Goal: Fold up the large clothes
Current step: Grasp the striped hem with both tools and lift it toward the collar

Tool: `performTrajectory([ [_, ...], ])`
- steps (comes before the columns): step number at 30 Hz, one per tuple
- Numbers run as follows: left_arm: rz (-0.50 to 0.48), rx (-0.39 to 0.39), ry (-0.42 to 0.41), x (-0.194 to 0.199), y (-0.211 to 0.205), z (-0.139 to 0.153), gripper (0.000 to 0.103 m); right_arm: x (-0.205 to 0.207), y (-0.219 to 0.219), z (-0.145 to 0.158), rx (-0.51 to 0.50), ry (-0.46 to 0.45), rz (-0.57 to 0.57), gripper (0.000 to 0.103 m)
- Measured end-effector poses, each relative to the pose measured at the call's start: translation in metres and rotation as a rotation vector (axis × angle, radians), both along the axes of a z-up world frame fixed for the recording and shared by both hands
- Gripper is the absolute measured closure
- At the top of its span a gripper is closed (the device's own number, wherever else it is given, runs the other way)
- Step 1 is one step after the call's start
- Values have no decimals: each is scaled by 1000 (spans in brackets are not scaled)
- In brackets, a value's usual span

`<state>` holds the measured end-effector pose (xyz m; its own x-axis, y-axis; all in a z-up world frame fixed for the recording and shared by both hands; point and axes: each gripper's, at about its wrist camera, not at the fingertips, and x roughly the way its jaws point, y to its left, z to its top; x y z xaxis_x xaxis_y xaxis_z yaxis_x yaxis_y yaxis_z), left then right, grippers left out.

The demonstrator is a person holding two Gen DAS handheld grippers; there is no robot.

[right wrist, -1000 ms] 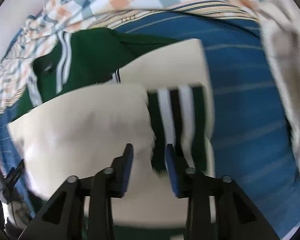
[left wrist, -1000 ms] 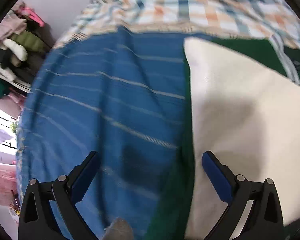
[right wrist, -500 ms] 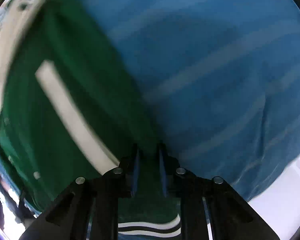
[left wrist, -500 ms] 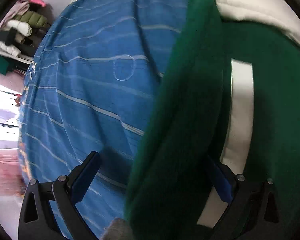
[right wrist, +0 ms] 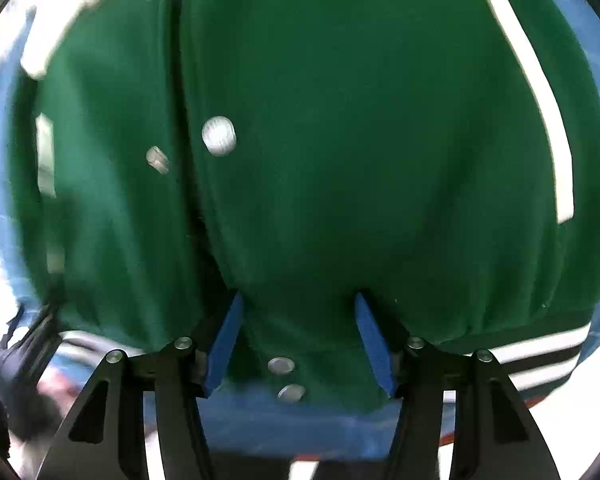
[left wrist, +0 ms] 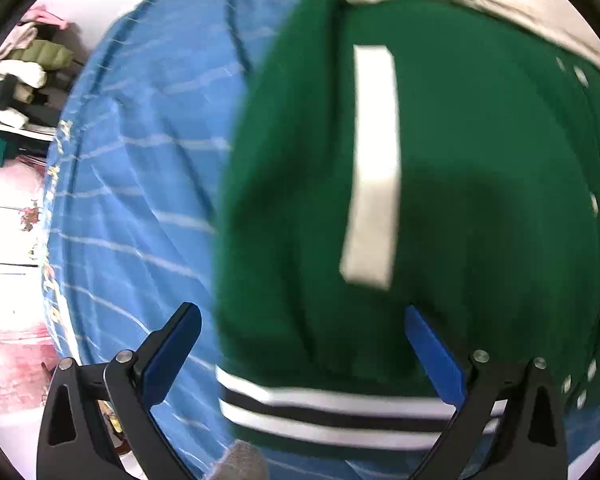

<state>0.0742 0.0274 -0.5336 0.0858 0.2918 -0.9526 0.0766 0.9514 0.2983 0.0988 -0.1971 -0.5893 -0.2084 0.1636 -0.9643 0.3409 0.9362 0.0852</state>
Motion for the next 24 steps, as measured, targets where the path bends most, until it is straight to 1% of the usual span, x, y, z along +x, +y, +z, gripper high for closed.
performTrajectory([
  [1, -7, 9, 0, -3, -1, -3, 0, 2, 9, 1, -15, 4, 25, 75],
  [2, -14, 14, 2, -5, -3, -3, 0, 4, 13, 4, -16, 3, 27, 86],
  [3, -23, 21, -4, -7, -4, -5, 0, -1, 18, 11, 12, -3, -5, 93],
  [4, -25, 18, -11, -7, -3, -5, 0, -2, 22, 14, 46, -2, -7, 98],
  [5, -25, 13, -11, -6, 0, -5, 0, -3, 27, 17, 73, -9, 5, 99],
  [6, -18, 4, -9, -5, 5, -3, 0, -4, 35, 18, 120, -3, 4, 103],
  [8, 7, 2, -11, 1, 10, 8, 0, -10, 45, 6, 198, 67, 39, 103],
  [9, 13, -5, -27, 4, 10, 16, 0, -10, 45, 4, 202, 88, 37, 103],
  [10, 11, -11, -74, 16, 12, 32, 0, -9, 42, 4, 221, 99, 14, 102],
  [12, -24, 15, -178, 41, 8, 53, 0, -2, 35, 13, 256, 75, 6, 102],
  [13, -38, 38, -233, 61, 4, 60, 0, 5, 29, 22, 267, 42, -8, 102],
  [14, -43, 65, -272, 82, 1, 61, 0, 12, 21, 31, 278, 12, -28, 98],
  [15, -48, 99, -301, 102, -3, 58, 0, 14, 14, 37, 280, -1, -40, 81],
  [16, -54, 137, -318, 120, -6, 51, 0, 19, 4, 41, 274, -23, -64, 58],
  [17, -56, 208, -319, 146, -6, 36, 0, 26, -3, 45, 263, -46, -91, 50],
  [18, -48, 264, -302, 165, -2, 20, 0, 29, -8, 46, 254, -56, -102, 46],
  [19, -19, 296, -275, 179, 10, 6, 0, 33, -11, 45, 241, -54, -107, 46],
  [20, 13, 286, -254, 186, 24, -3, 0, 38, -15, 45, 227, -52, -121, 46],
  [21, 87, 211, -225, 194, 49, -14, 0, 35, -19, 45, 228, -58, -132, 46],
  [22, 131, 154, -218, 194, 64, -17, 0, 37, -22, 45, 232, -69, -145, 46],
  [23, 158, 119, -213, 194, 73, -18, 0, 39, -23, 44, 229, -70, -147, 46],
  [24, 195, 78, -212, 191, 84, -16, 0, 22, -22, 43, 228, -69, -149, 46],
])
